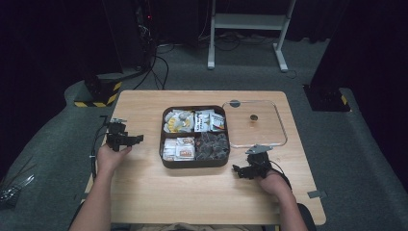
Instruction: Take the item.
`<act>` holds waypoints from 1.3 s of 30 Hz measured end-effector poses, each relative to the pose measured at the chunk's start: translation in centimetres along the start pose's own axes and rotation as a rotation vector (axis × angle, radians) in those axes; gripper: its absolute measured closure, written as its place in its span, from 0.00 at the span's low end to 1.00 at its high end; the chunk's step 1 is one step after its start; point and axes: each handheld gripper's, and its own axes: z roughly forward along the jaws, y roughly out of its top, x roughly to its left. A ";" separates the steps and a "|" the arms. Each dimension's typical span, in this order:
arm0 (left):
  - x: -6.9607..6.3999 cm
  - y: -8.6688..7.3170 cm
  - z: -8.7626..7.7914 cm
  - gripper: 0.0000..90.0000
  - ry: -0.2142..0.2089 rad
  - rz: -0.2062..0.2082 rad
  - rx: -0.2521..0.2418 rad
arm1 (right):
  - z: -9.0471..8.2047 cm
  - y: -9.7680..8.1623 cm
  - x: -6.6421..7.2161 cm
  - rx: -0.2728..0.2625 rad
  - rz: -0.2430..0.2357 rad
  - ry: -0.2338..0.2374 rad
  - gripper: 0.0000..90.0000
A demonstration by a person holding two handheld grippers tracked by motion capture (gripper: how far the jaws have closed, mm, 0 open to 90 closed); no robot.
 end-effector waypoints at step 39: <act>-4.5 3.4 -2.3 0.52 -0.185 0.140 -0.113 | -0.1 -0.1 0.1 0.001 0.003 -0.006 0.09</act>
